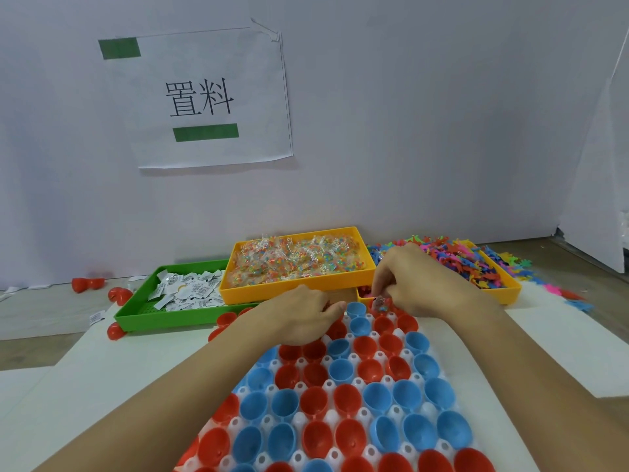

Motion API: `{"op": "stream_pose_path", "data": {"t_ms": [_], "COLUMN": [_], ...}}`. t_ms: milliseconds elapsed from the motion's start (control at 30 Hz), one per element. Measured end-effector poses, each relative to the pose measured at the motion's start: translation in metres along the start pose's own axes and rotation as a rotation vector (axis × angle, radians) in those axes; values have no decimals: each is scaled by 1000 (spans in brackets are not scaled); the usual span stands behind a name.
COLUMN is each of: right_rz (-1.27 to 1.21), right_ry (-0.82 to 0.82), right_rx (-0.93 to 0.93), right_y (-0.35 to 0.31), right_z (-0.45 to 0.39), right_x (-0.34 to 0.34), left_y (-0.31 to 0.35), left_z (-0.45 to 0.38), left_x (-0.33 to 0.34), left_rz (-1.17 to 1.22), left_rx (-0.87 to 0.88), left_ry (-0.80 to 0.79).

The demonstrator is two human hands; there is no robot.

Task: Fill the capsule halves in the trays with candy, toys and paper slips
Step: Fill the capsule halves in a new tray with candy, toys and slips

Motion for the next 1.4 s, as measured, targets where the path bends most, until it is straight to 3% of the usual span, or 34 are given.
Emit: {"op": "stream_pose_path", "data": {"t_ms": [167, 400, 567, 700, 767, 967, 1200, 1300, 1400], "right_rz": [8, 1, -9, -2, 9, 43, 42, -3, -27], "right_ry": [0, -6, -9, -1, 0, 23, 15, 45, 159], "right_rx": [-3, -1, -9, -6, -8, -16, -19, -24, 17], "right_y": [1, 2, 2, 4, 4, 3, 4, 7, 23], "right_z": [0, -1, -2, -2, -2, -4, -6, -7, -9], "right_x": [1, 2, 2, 2, 3, 6, 9, 2, -10], "left_y": [1, 2, 5, -4, -22, -54, -123, -156, -170], "left_z": [1, 7, 21, 44, 53, 68, 88, 101, 109], "left_x": [1, -7, -25, -57, -68, -66, -71, -60, -47], "left_rz": [24, 23, 13, 126, 197, 205, 197, 196, 183], "left_rx": [-23, 1, 89, 153, 95, -50, -409, -562, -601], "left_ry": [-59, 6, 172, 462, 533, 522, 801, 752, 685]}}
Point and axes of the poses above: each hand's wrist, its own z-axis away from the middle knuckle, its own x-axis out of the palm, y = z × x, the point moved 6 cm from there along -z, towards the middle knuckle, and after that the axes turned 5 degrees about y, right-handed, at the moved point
